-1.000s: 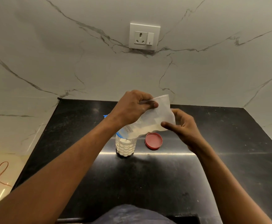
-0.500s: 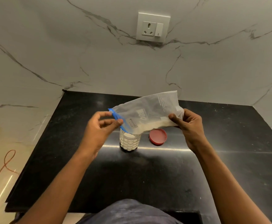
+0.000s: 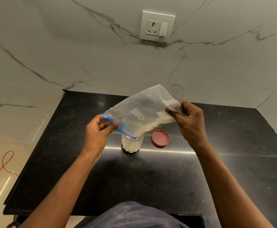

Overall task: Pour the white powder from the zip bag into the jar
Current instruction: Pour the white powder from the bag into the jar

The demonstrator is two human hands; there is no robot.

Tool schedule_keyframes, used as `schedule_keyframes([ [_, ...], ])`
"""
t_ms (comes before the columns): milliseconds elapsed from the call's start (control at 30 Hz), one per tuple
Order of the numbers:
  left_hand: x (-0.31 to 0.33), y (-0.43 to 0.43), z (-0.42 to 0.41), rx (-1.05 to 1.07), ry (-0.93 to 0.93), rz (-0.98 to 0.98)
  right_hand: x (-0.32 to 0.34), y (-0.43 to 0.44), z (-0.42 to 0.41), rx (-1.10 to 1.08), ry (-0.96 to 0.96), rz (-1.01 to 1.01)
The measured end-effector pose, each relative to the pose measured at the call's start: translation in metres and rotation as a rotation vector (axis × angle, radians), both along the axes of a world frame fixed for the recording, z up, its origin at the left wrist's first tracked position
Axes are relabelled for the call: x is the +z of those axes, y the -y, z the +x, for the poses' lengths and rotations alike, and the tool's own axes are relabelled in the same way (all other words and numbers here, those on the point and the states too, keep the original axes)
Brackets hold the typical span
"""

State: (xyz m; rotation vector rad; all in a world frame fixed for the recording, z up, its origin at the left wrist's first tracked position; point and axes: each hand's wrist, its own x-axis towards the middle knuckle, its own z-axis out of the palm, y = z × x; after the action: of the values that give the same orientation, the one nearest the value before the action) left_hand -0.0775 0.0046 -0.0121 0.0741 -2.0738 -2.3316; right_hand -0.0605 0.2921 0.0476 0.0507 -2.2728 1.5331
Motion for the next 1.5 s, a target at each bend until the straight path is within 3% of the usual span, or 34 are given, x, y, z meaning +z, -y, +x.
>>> schedule_keyframes([
  [467, -0.01, 0.001, -0.002, 0.004, 0.002, -0.013, 0.004, -0.007, -0.006, 0.033, 0.026, 0.062],
  [733, -0.011, 0.001, -0.001, 0.017, 0.017, -0.001, 0.005, -0.011, -0.003, 0.038, 0.004, -0.062],
  [900, -0.011, 0.003, -0.001, 0.03, 0.025, 0.006, -0.003, -0.023, 0.006, 0.125, 0.192, -0.163],
  [1033, -0.012, 0.001, -0.001, 0.032, 0.032, -0.006, -0.013, -0.016, 0.011, 0.004, 0.118, -0.184],
  [1500, -0.01, -0.001, -0.004, 0.047, 0.052, 0.004, -0.003, -0.014, 0.013, -0.004, 0.034, -0.297],
])
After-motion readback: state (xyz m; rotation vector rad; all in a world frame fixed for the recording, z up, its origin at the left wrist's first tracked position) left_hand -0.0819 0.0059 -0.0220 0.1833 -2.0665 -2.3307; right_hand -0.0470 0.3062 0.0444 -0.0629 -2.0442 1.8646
